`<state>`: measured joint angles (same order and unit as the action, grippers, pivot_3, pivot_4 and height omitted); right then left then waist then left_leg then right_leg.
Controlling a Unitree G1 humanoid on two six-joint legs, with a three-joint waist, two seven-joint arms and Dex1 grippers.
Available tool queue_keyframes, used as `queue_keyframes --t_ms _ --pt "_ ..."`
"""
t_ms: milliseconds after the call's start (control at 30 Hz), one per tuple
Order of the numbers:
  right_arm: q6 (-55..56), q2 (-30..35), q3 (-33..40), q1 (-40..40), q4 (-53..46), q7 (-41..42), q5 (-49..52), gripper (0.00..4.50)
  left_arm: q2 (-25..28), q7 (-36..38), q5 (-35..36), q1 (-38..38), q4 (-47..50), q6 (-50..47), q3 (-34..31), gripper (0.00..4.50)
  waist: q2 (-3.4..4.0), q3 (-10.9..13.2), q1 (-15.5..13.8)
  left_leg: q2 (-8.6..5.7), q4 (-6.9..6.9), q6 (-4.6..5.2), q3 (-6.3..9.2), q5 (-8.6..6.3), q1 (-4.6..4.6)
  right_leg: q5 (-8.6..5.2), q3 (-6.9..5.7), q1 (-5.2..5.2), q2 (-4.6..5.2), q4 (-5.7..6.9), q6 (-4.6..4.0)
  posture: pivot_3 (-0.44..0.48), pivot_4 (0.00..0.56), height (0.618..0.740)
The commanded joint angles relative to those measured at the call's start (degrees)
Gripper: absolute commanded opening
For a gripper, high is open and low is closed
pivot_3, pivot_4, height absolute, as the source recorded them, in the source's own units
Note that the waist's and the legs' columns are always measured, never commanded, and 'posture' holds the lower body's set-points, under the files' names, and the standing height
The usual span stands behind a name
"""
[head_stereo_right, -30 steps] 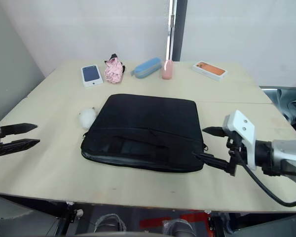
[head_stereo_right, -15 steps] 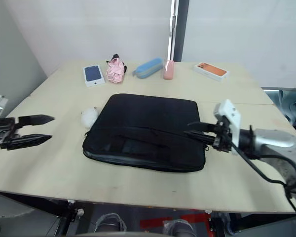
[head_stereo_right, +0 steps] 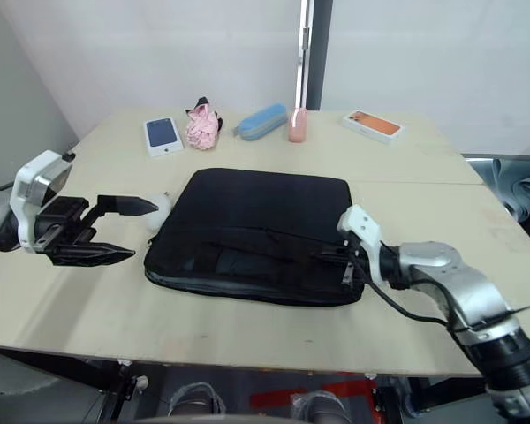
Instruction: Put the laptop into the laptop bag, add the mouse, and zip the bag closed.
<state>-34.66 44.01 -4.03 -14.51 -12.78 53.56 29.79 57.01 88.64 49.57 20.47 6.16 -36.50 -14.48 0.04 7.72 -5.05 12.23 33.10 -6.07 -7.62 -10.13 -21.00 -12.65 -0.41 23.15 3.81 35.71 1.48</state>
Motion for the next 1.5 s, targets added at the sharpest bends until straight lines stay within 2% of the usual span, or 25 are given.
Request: queue_keyframes --t_ms 33,233,367,533,633,733,1000,1167,1267,1500 --pt "2.1 -2.0 0.2 -2.4 1.9 1.8 0.0 0.03 0.4 2.2 0.1 0.9 -0.8 0.7 0.0 4.50 -0.01 0.0 -0.1 0.00 0.00 0.00 0.00 0.00 0.00 0.00 0.00 0.00 0.00 0.00 0.00 0.000 0.150 0.740" --pt "2.9 -6.7 -2.3 -4.4 7.3 3.4 -1.3 0.03 -0.2 -0.5 1.3 1.7 1.1 -1.5 0.4 4.50 -0.01 0.0 -0.2 0.00 0.02 0.00 0.03 0.00 -0.03 -0.01 -0.04 0.00 0.00 0.00 -0.03 0.000 0.150 0.740" --pt "6.7 -8.3 -7.5 -4.7 16.1 1.7 -9.7 0.03 0.0 -2.9 1.0 1.2 1.7 -3.2 -0.1 4.50 -0.09 -0.3 0.0 0.00 0.10 0.00 0.04 0.00 -0.02 0.01 -0.03 -0.01 0.01 0.07 -0.05 0.000 0.150 0.740" --pt "9.0 -6.0 -12.0 -2.1 19.4 4.2 -14.5 0.03 0.7 -3.7 -0.6 -0.4 -0.8 -3.0 -1.3 4.50 -0.16 -1.3 0.6 0.01 0.13 -0.22 0.02 -0.13 0.30 0.01 0.02 -0.21 0.01 0.16 -0.06 0.000 0.150 0.740" --pt "9.5 -4.6 -12.5 -0.8 19.1 5.7 -15.3 0.03 0.2 -5.1 0.6 0.7 -3.4 -4.3 -2.9 4.50 -0.29 -1.5 0.0 0.01 0.10 -0.56 0.03 -0.35 0.98 -0.02 0.01 -0.84 0.02 0.12 -0.06 0.000 0.150 0.740" --pt "9.2 -4.2 -12.1 -0.2 18.6 6.7 -14.8 0.03 -0.8 -7.2 0.7 2.3 -7.3 -4.9 -4.2 4.50 -0.41 -1.9 -0.4 0.01 0.10 -0.56 0.01 -0.36 1.18 -0.03 0.02 -1.05 0.04 0.10 -0.06 0.000 0.150 0.740" --pt "8.3 -4.8 -11.5 0.0 17.7 7.3 -14.3 0.03 -5.9 -21.9 -9.5 11.4 -23.8 -4.2 0.0 4.50 -0.49 -2.2 -0.3 0.01 0.07 -0.58 0.03 -0.37 1.32 -0.03 -0.01 -1.23 0.03 0.04 -0.07 0.000 0.150 0.740" --pt "7.3 -4.8 -11.3 0.7 16.0 7.0 -14.1 0.03 -11.0 -33.2 -17.6 19.3 -37.4 -4.4 3.1 4.50 -0.49 -2.2 -0.2 0.01 0.02 -0.58 0.05 -0.37 1.29 -0.03 -0.04 -1.23 0.03 -0.07 -0.07 0.000 0.150 0.740" --pt "6.9 -4.5 -11.2 1.4 14.6 6.7 -14.1 0.03 -14.9 -39.7 -22.5 24.0 -47.0 -1.3 4.3 4.50 -0.49 -2.2 -0.2 0.01 -0.13 -0.58 0.05 -0.37 1.25 -0.03 -0.07 -1.23 0.02 -0.26 -0.07 0.000 0.150 0.740" --pt "5.5 -3.7 -10.1 3.4 11.5 5.1 -14.0 0.03 -19.9 -42.7 -30.8 29.9 -62.0 3.4 7.6 4.50 -0.51 -2.2 -0.1 0.02 -0.30 -0.57 0.24 -0.37 0.96 -0.03 -0.34 -1.22 0.00 -0.69 -0.07 0.000 0.150 0.740"
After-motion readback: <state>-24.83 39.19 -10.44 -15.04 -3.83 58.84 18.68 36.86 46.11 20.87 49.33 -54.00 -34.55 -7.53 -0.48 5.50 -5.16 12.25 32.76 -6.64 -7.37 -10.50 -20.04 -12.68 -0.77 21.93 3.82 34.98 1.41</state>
